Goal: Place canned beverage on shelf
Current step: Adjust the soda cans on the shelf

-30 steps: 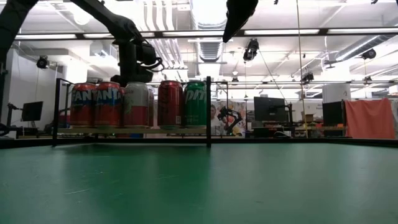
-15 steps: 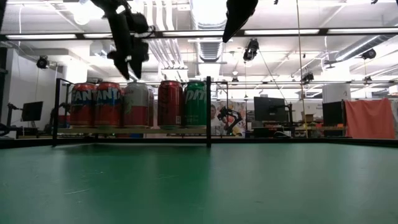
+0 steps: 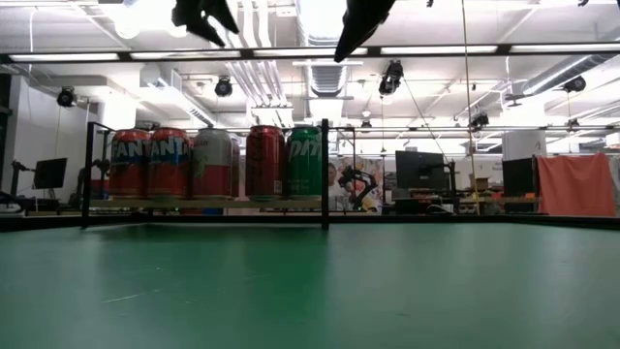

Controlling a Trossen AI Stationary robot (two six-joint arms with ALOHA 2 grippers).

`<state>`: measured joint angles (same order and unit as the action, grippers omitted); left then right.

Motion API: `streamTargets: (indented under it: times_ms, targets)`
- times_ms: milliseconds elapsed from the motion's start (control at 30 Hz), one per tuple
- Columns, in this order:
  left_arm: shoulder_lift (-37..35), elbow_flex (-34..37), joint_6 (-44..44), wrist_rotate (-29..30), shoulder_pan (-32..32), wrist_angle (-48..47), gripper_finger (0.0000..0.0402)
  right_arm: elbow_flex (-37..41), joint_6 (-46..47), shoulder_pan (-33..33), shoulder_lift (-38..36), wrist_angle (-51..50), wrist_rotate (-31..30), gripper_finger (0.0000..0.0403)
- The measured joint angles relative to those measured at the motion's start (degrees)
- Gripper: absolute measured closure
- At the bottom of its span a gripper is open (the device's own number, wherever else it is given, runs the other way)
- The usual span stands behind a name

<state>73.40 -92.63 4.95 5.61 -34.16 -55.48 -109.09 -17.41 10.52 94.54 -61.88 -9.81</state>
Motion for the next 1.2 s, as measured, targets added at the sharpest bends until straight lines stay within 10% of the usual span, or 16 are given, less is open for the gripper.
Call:
streamTargets:
  times_ms: [433,733,1200]
  targets:
    - [-18.7,32.3,1.9,2.9,24.1,23.7,0.0121,9.3,-0.5,-1.4,-2.5,12.6,1.4,0.0042]
    - [-24.9,50.7,3.3,2.9,29.0,40.9,0.0171,19.0,0.0,-1.4,-2.3,31.5,1.4,0.0042]
    - [-30.1,48.8,7.6,13.7,28.9,31.5,0.0305,21.5,9.5,-1.7,2.5,47.0,4.3,0.0171]
